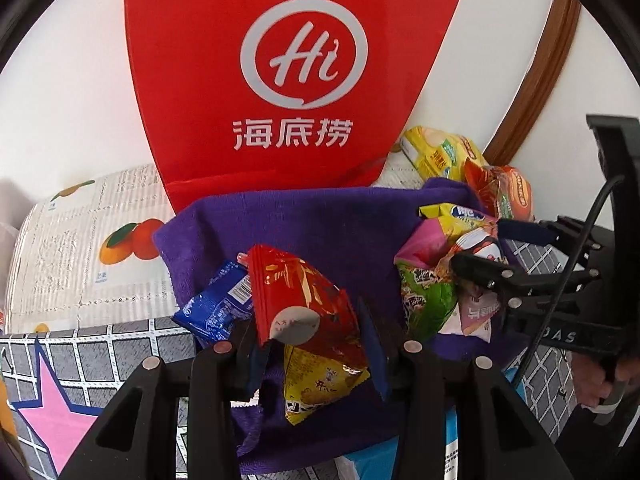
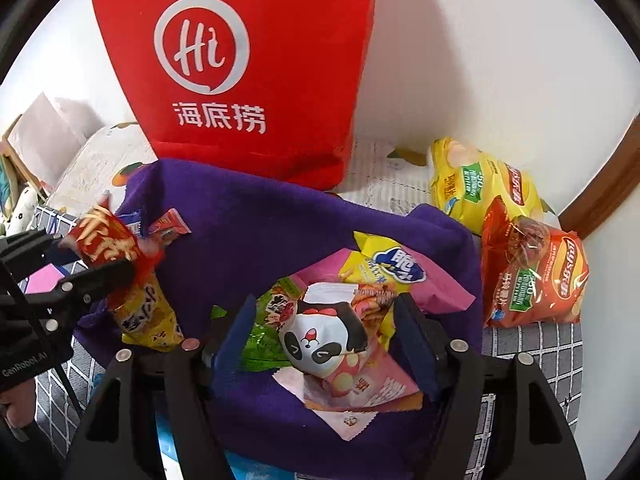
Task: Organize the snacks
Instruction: 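Lower both tools onto the towel and open them to release both snacks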
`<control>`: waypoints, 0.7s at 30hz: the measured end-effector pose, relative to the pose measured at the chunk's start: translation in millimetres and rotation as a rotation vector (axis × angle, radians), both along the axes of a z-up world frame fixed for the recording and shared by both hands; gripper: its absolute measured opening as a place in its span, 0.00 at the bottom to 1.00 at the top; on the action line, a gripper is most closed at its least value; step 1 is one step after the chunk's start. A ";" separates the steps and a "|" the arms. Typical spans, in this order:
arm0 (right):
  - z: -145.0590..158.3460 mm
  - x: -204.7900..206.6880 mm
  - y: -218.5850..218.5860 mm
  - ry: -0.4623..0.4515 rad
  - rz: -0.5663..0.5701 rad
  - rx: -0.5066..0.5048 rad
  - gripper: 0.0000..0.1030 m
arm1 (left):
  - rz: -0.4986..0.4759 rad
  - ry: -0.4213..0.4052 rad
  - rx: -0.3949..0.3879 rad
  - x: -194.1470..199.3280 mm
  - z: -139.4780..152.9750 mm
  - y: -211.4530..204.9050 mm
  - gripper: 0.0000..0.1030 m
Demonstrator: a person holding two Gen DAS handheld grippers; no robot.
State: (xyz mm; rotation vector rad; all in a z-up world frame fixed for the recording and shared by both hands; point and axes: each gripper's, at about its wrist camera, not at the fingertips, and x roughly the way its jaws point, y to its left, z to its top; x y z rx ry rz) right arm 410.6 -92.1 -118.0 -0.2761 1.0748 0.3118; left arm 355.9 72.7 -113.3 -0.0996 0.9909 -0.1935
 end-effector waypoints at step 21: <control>15.3 -3.7 -7.1 -0.036 -0.013 0.050 0.70 | -0.012 -0.003 0.022 0.0 0.0 -6.3 0.57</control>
